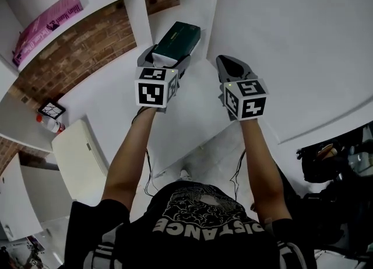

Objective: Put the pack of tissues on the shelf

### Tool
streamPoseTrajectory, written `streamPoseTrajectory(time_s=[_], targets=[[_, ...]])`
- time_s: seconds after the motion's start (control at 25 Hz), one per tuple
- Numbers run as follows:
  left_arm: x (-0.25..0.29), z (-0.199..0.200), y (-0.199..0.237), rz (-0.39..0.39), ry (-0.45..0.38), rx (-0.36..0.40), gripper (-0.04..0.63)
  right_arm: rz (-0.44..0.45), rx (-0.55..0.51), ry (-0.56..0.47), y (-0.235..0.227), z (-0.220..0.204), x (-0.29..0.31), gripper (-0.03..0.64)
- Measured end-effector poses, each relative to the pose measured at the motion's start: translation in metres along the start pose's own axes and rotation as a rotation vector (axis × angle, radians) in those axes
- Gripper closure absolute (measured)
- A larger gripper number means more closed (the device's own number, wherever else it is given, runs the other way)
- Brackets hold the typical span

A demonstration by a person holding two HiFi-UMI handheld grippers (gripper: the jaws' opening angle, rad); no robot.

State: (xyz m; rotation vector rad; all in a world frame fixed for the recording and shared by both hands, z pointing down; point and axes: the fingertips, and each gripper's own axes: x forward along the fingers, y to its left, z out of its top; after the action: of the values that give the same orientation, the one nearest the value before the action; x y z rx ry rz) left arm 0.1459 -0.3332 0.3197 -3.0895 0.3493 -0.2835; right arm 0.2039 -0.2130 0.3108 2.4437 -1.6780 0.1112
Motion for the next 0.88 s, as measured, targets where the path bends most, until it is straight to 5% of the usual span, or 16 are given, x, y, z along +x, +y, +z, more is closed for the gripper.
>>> streamPoseTrajectory(time_s=[0.88], targets=[[0.045,0.0,0.026,0.044,-0.016,-0.015,0.164,0.058,-0.012,-0.008,-0.022,-0.003,0.063,0.614]])
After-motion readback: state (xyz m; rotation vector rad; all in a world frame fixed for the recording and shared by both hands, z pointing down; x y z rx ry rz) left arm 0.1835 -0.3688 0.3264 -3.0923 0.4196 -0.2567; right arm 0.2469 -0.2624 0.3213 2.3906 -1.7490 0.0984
